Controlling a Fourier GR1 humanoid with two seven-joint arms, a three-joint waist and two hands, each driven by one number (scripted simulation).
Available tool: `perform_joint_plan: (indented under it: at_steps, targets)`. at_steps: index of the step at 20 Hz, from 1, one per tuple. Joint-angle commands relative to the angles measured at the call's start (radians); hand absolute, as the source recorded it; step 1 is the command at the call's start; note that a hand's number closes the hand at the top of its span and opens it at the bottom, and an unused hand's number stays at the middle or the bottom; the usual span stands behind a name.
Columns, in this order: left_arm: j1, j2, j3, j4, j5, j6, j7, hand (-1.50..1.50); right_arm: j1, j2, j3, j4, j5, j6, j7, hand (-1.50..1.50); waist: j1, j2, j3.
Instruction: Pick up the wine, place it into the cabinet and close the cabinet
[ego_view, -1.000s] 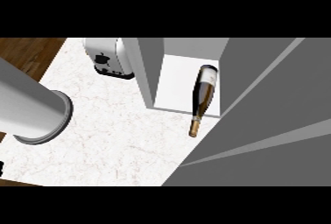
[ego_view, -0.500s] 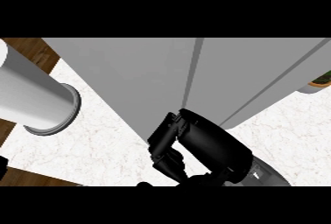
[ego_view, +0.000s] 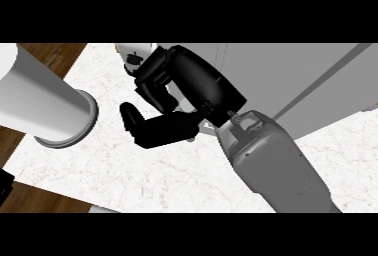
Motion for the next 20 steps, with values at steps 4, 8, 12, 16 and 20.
perform_joint_plan:
  at_steps: [4, 8, 12, 16, 20]
  targets:
    - [-0.039, -0.016, -0.005, 0.026, -0.006, 0.008, 0.012, 1.50, -0.211, 0.002, -0.090, 0.293, -0.030, -0.058, -0.040, 1.50, 0.004, 0.018, 0.002]
    - [-0.052, -0.022, -0.005, 0.033, -0.009, 0.000, 0.009, 1.50, -0.251, 0.002, -0.135, 0.371, -0.103, -0.071, -0.056, 1.50, 0.006, 0.025, 0.003]
    - [-0.043, -0.022, -0.013, 0.035, -0.014, 0.002, 0.016, 1.50, -0.255, -0.006, -0.179, 0.413, -0.149, -0.100, -0.062, 1.50, -0.018, 0.020, 0.006]
    - [-0.036, -0.027, -0.006, 0.042, -0.008, 0.002, 0.010, 1.50, -0.221, -0.042, -0.164, 0.459, -0.176, -0.118, -0.060, 1.50, -0.021, 0.024, 0.005]
    - [-0.028, -0.041, -0.016, 0.043, -0.011, 0.013, 0.010, 1.50, -0.189, -0.094, -0.151, 0.483, -0.183, -0.100, -0.071, 1.50, -0.052, 0.026, 0.006]
